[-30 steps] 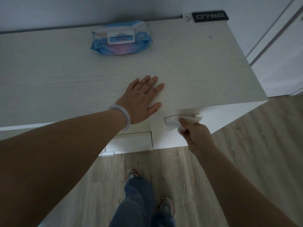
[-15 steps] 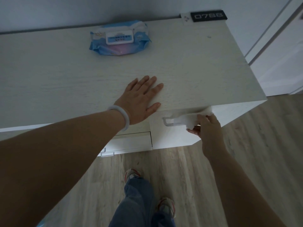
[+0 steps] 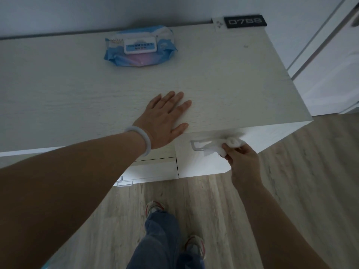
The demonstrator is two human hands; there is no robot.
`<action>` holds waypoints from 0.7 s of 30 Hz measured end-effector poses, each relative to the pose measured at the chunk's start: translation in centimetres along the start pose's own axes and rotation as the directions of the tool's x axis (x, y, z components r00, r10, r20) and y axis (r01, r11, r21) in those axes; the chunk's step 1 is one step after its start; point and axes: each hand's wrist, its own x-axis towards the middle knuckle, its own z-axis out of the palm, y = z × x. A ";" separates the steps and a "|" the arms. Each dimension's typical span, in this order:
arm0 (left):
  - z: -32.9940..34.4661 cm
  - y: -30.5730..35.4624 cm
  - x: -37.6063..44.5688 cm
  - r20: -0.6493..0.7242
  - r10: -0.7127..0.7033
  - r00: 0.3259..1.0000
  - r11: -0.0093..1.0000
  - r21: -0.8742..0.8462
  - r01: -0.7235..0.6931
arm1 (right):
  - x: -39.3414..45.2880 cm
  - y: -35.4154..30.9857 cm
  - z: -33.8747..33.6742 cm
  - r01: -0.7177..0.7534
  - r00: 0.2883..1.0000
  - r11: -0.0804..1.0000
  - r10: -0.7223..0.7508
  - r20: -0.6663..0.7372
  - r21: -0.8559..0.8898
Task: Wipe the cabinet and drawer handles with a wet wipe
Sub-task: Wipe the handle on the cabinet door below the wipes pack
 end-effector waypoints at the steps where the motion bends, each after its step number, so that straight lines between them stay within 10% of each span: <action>1: 0.0 0.0 0.0 -0.002 0.000 1.000 1.000 0.000 0.000 | 0.0 0.0 0.1 -0.010 1.000 0.999 0.010 -0.011 0.039; 18: 0.0 0.1 0.0 -0.008 0.001 1.000 1.000 -0.001 -0.001 | 1.1 -1.0 0.6 -0.412 0.906 0.869 0.424 0.017 0.273; 21: 0.0 0.0 0.0 -0.005 0.005 1.000 1.000 0.001 -0.005 | 1.1 -0.2 0.8 -0.458 0.885 0.886 0.462 -0.050 0.079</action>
